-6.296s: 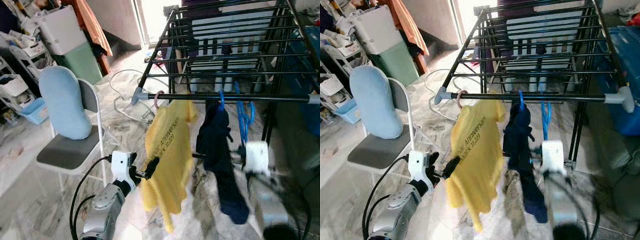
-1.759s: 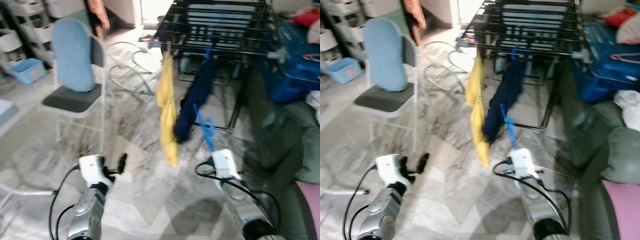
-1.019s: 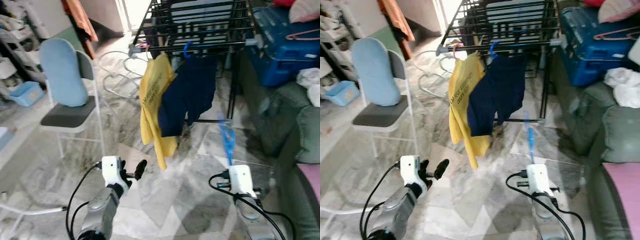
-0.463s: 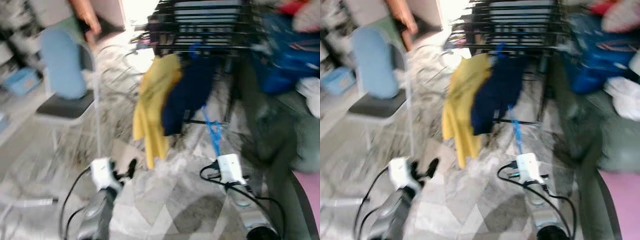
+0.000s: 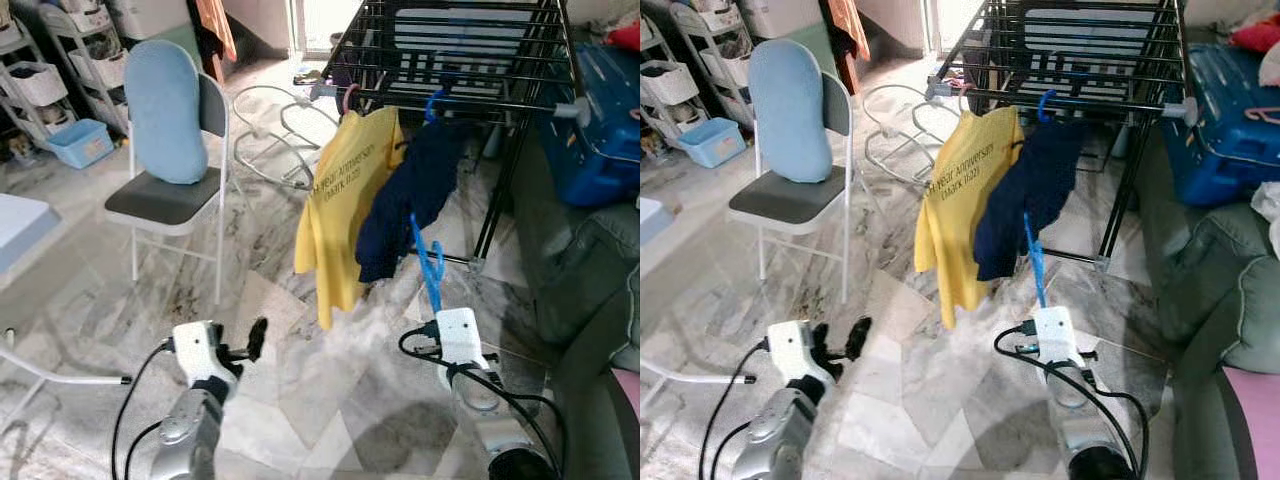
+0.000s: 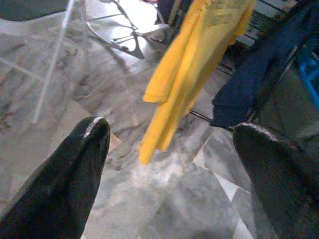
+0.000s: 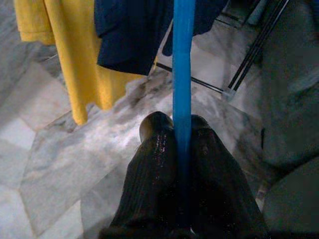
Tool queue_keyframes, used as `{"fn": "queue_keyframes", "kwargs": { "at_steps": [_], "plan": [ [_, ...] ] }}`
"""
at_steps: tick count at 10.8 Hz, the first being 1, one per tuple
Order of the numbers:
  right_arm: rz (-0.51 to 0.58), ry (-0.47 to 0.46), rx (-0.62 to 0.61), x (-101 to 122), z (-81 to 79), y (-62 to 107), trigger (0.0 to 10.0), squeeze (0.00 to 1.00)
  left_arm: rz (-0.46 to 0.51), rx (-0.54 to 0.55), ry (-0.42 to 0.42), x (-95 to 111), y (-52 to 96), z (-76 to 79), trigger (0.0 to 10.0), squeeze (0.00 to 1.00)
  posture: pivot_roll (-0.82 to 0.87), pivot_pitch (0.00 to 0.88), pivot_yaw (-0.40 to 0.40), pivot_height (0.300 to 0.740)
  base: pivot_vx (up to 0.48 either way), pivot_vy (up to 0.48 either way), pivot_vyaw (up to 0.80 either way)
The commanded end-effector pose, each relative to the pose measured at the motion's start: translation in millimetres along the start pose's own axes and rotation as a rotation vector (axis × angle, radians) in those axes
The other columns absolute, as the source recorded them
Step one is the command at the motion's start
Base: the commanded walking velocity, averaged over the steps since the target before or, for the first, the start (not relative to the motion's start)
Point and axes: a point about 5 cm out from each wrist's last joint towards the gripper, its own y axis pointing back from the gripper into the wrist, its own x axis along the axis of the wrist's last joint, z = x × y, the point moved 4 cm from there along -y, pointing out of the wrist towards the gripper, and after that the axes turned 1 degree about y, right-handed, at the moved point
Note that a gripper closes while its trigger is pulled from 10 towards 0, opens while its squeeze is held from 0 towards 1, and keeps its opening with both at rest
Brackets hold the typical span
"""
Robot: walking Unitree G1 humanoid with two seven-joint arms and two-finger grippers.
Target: Hang hanger
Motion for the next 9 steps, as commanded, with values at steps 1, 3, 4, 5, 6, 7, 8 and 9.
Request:
{"fn": "queue_keyframes", "kwargs": {
  "at_steps": [1,3,4,5,6,7,8,9],
  "plan": [
    [0.001,-0.004,-0.016,1,3.2,-0.9,10.0,0.00,-0.003,-0.029,-0.003,1,-1.0,5.0,10.0,0.00,-0.09,0.000,0.095,0.740,0.000,0.000,-0.58],
    [0.002,-0.008,-0.031,1,9.6,-1.5,10.0,0.00,-0.008,-0.069,-0.003,1,-4.1,13.4,10.0,0.00,-0.10,0.000,0.102,0.740,0.268,0.000,-0.24],
    [0.006,-0.010,-0.038,3,11.7,-2.6,10.0,0.00,-0.011,-0.079,-0.005,2,-5.9,14.8,10.0,0.00,-0.11,0.000,0.105,0.740,0.319,0.000,0.00],
    [0.012,-0.012,-0.043,5,12.9,-3.2,10.0,0.00,-0.012,-0.084,0.013,3,-7.3,15.1,10.0,0.00,-0.11,0.000,0.104,0.740,0.341,0.000,0.00],
    [0.013,-0.015,-0.049,6,15.0,-3.5,10.0,0.00,-0.015,-0.097,-0.001,3,-7.8,16.9,10.0,0.00,-0.11,0.000,0.102,0.740,0.360,0.000,0.00],
    [0.009,-0.014,-0.054,5,17.7,-4.1,10.0,0.00,-0.017,-0.101,-0.001,3,-8.0,18.0,10.0,0.00,-0.11,0.000,0.104,0.740,0.375,0.000,0.00],
    [0.009,-0.012,-0.054,6,18.0,-4.4,10.0,0.00,-0.021,-0.105,0.001,1,-7.7,19.6,10.0,0.00,-0.11,0.000,0.107,0.740,0.382,0.000,-0.52],
    [0.010,-0.012,-0.054,6,18.1,-4.6,10.0,0.00,-0.025,-0.108,0.002,0,-7.3,20.9,10.0,0.00,-0.11,0.000,0.108,0.740,0.382,0.000,-0.51]
  ]
}}
